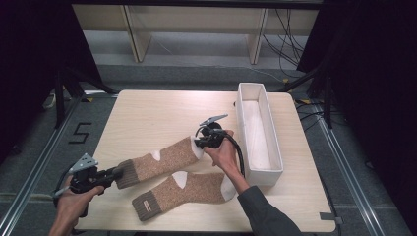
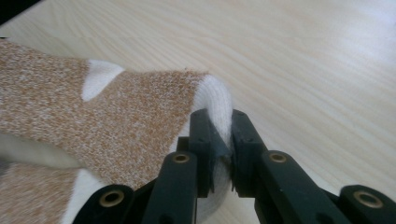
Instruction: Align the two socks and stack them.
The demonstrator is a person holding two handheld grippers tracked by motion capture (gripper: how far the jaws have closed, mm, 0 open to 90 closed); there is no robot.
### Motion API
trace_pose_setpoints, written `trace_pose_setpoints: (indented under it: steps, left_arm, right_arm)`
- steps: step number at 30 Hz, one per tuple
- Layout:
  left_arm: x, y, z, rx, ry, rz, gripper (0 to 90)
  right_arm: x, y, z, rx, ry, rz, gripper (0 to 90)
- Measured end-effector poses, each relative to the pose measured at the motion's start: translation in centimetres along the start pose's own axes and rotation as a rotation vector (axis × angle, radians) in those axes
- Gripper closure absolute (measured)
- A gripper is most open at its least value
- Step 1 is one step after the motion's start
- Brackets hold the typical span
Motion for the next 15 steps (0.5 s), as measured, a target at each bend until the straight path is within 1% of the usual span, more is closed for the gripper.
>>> trace_pose_setpoints:
  steps: [1, 2, 3, 4, 5, 6, 7, 8, 9, 10, 11, 12, 13, 14, 15]
  left_arm:
    - [0.0, 0.0, 0.0, 0.000, 0.000, 0.000, 74.1]
    - [0.3, -0.4, -0.4, -0.010, 0.005, -0.013, 74.1]
    - [0.6, -0.9, -0.8, -0.014, 0.017, -0.016, 74.0]
    - [0.7, -1.7, -1.7, -0.048, 0.017, -0.028, 74.0]
    - [0.7, -2.0, -2.1, -0.061, 0.025, -0.027, 74.0]
    - [0.5, -2.4, -2.5, -0.066, 0.029, -0.028, 73.9]
    - [0.5, -2.4, -2.5, -0.066, 0.029, -0.028, 73.9]
    - [0.1, -2.8, -3.2, -0.092, 0.035, -0.022, 73.9]
    - [0.1, -2.8, -3.2, -0.092, 0.035, -0.022, 73.9]
    - [-0.1, -2.9, -3.5, -0.111, 0.029, -0.022, 73.9]
    - [-0.4, -3.0, -3.8, -0.123, 0.030, -0.018, 73.9]
    - [-0.9, -3.1, -4.6, -0.134, 0.042, -0.010, 73.8]
    - [-1.0, -3.1, -4.9, -0.146, 0.048, -0.008, 73.9]
    - [-1.2, -3.1, -5.3, -0.149, 0.051, -0.009, 73.9]
    - [-1.2, -3.1, -5.3, -0.149, 0.051, -0.009, 73.8]
  right_arm:
    - [0.0, 0.0, 0.0, 0.000, 0.000, 0.000, 81.7]
    - [0.2, -0.6, 0.1, -0.008, -0.043, 0.001, 81.6]
    - [0.3, -1.4, 0.4, -0.009, -0.054, 0.000, 81.6]
    - [0.3, -2.8, 1.3, 0.010, -0.038, -0.007, 81.6]
    - [0.2, -3.6, 1.6, 0.018, -0.040, -0.001, 81.6]
    - [-0.1, -4.1, 1.8, 0.021, -0.056, -0.001, 81.6]
    - [-0.1, -4.1, 1.8, 0.021, -0.056, -0.001, 81.6]
    - [-1.0, -5.5, 2.8, 0.000, -0.030, 0.027, 81.6]
    - [-1.3, -6.2, 2.9, 0.015, -0.084, 0.024, 81.6]
    - [-1.8, -6.8, 3.2, 0.023, -0.095, 0.022, 81.5]
    - [-1.8, -6.8, 3.2, 0.023, -0.095, 0.022, 81.5]
    - [-2.7, -8.1, 3.9, 0.019, -0.106, 0.034, 81.5]
    - [-3.1, -8.7, 4.2, 0.015, -0.125, 0.039, 81.5]
    - [-3.6, -9.1, 4.4, 0.015, -0.115, 0.035, 81.5]
    - [-3.6, -9.1, 4.4, 0.015, -0.115, 0.035, 81.5]
Point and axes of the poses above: each handheld gripper's, and its own axes: y roughly forward along the jaws, x roughly out of its top, z roughly to its left, the point moved 2 cm from there along y, roughly forward along the jaws, and after that the axes turned 15 degrees about x, right-handed, at the moved point
